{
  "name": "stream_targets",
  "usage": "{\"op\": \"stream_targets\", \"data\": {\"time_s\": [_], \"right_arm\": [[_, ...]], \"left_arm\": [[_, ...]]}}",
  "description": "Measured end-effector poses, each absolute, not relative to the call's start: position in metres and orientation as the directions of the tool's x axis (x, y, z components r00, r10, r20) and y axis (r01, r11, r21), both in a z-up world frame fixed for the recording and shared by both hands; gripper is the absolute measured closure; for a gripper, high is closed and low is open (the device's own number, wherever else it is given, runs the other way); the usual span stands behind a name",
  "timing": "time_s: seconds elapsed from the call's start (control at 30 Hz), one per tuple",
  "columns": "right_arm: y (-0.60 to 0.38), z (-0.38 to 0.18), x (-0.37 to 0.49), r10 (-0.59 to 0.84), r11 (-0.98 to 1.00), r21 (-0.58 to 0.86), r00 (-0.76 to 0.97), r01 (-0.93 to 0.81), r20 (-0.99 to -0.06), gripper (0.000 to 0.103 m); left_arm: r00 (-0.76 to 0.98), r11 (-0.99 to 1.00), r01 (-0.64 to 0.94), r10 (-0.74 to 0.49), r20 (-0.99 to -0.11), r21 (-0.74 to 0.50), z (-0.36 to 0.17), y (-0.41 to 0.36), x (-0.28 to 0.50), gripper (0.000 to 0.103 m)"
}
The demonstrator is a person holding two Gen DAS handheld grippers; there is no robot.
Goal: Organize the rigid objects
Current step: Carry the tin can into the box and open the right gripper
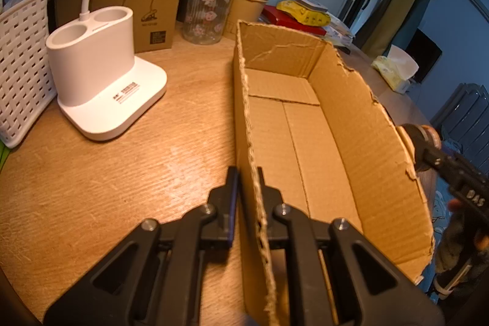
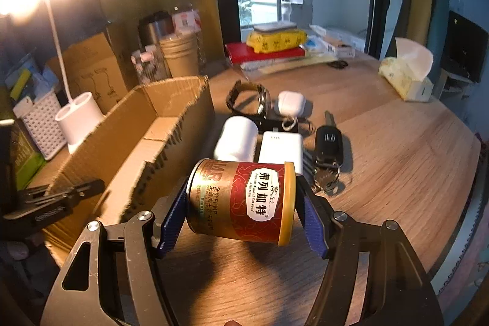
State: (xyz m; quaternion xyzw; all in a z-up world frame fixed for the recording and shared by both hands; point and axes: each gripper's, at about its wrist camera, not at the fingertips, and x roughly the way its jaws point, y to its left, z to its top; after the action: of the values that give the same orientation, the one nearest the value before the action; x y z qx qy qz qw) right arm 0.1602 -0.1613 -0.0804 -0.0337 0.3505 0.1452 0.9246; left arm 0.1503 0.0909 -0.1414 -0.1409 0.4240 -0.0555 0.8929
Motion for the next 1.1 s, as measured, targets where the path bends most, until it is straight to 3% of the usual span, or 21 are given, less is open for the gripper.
{"op": "stream_targets", "data": {"time_s": [0.67, 1.1], "right_arm": [[-0.125, -0.031, 0.123, 0.372, 0.903, 0.038, 0.735, -0.427, -0.567, 0.033], [-0.089, -0.035, 0.117, 0.466, 0.846, 0.068, 0.671, -0.529, -0.576, 0.033]], "left_arm": [[0.634, 0.956, -0.021, -0.214, -0.743, -0.294, -0.142, 0.091, 0.152, 0.094], [0.634, 0.956, -0.023, -0.211, -0.744, -0.291, -0.142, 0.092, 0.152, 0.094]]}}
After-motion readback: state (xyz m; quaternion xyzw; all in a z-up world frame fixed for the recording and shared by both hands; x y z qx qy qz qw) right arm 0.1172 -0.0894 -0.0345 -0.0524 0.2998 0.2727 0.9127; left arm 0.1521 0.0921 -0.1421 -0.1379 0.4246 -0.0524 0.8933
